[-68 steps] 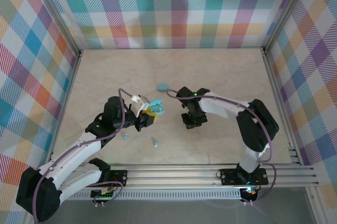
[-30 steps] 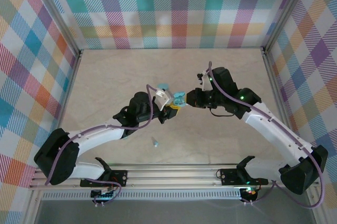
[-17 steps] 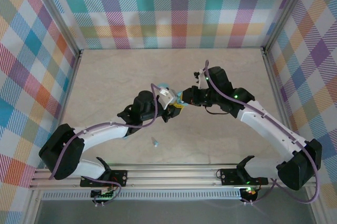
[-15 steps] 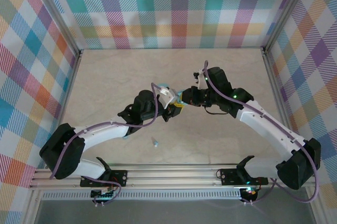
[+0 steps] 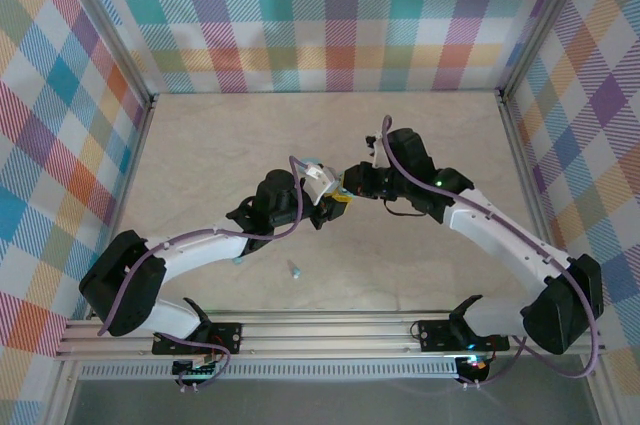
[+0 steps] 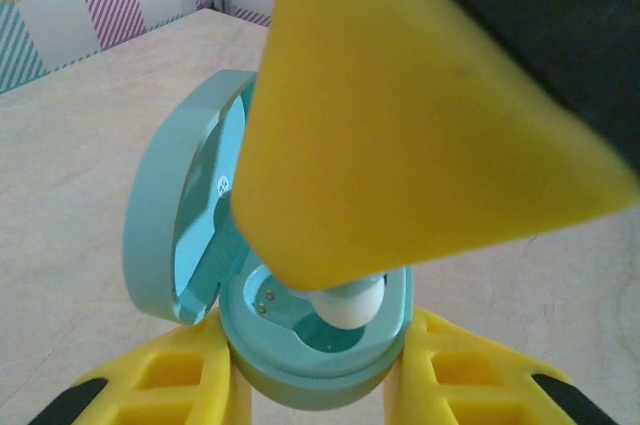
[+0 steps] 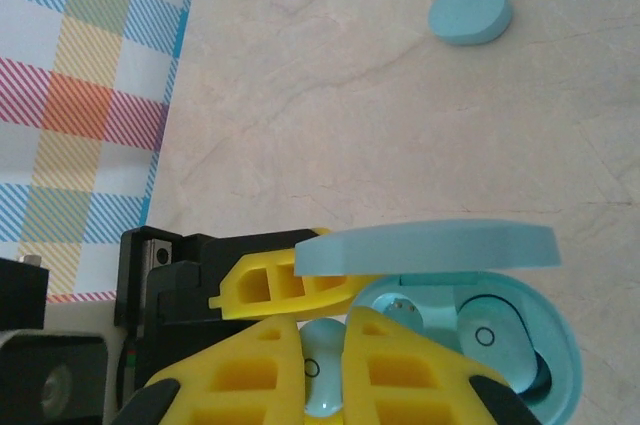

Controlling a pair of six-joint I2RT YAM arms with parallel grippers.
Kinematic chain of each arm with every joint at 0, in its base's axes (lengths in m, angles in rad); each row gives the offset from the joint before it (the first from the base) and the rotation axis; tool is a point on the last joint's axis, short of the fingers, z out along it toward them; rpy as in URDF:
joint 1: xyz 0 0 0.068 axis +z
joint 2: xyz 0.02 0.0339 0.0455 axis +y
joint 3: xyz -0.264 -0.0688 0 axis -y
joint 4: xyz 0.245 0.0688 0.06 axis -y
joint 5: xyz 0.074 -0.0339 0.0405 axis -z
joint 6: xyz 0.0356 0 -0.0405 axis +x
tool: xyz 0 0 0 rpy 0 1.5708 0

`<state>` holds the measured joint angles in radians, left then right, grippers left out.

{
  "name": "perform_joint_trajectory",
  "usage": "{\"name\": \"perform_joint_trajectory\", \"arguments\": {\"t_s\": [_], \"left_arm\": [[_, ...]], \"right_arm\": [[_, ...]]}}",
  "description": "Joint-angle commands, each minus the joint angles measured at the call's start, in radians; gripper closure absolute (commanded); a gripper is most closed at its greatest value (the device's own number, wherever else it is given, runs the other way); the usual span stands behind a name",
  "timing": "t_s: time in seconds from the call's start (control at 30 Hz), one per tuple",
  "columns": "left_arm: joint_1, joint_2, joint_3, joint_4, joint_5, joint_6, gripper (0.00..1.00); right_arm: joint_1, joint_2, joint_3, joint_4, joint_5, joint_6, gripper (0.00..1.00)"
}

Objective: Insert the wireless bluetooth earbuds into the charging case

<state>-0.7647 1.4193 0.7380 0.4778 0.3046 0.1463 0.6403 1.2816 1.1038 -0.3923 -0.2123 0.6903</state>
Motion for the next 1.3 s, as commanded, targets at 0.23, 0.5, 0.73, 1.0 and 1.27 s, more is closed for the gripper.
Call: {"name": "perform_joint_trajectory", "arguments": {"t_s": [0.23, 0.5, 0.73, 1.0, 1.27], "left_arm": [[-0.016, 0.006, 0.054, 0.027, 0.010, -0.001, 0.86], [-0.014, 0.017, 0.069, 0.023, 0.014, -0.002, 0.87], [-0.016, 0.012, 0.067, 0.018, 0.010, -0.002, 0.86], [-0.013, 0.013, 0.067, 0.017, 0.008, 0.001, 0.87], [-0.015, 0.009, 0.066, 0.012, 0.007, 0.003, 0.87]], "right_arm": [[-0.004, 0.010, -0.038, 0.046, 0.028, -0.049, 0.88], [-0.002, 0.024, -0.038, 0.046, 0.014, -0.055, 0.86], [-0.001, 0.019, -0.038, 0.027, 0.032, -0.061, 0.82], [0.002, -0.006, -0.030, -0.004, 0.068, -0.072, 0.73], [0.007, -0.008, -0.018, -0.020, 0.070, -0.074, 0.73]]}}
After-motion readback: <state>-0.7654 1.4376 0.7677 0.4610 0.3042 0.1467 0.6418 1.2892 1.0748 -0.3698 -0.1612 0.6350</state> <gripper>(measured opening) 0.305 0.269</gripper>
